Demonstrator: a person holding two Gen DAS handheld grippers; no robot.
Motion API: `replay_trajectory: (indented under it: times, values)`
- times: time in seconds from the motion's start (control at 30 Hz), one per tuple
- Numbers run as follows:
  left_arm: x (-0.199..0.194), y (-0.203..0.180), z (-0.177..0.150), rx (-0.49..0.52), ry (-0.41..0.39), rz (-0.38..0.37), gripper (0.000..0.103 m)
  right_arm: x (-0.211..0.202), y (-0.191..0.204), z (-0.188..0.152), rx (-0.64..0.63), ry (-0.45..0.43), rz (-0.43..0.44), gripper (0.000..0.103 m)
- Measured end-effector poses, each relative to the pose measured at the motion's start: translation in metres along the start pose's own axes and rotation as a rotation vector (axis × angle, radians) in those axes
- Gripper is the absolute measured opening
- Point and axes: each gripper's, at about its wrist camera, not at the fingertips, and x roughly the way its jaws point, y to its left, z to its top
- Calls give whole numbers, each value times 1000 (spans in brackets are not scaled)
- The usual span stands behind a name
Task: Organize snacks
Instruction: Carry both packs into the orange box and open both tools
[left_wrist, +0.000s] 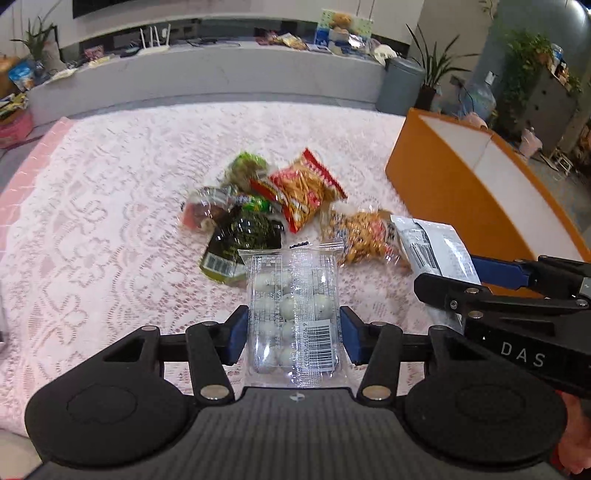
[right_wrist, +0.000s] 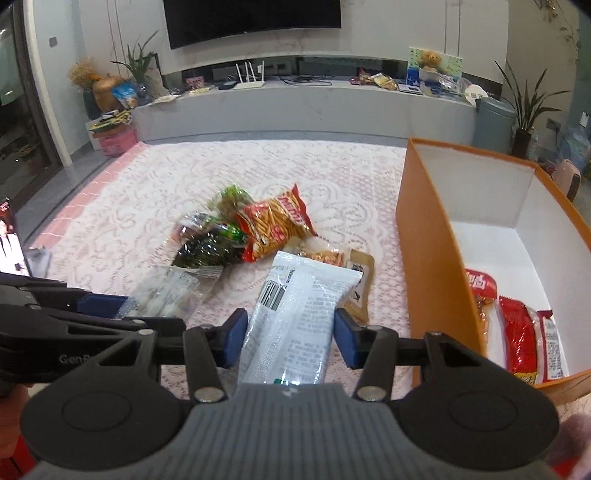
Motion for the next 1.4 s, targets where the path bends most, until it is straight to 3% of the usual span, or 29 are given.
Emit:
replay_trajectory:
  times: [0.17, 0.37, 0.7, 0.83, 1.03, 1.4]
  values:
    - [-29, -17, 10, -20, -47, -19, 58, -24, -13, 13, -19, -33, 33, 50]
    - [-46, -59, 28, -5, -100, -92, 58, -54, -48, 30, -47, -42, 41, 50]
    - [-29, -130, 54, 54, -115, -174, 58, -83, -117, 50, -139, -43, -40, 50]
    - [-13, -153, 65, 82, -88, -216, 58, -83, -146, 53, -155, -32, -68, 50]
    - [17, -190, 78, 176, -47, -217, 58, -68, -186, 53, -185, 5, -122, 50]
    - [70, -226, 82, 340, 48, -179, 58, -18, -220, 49, -242, 120, -105, 50]
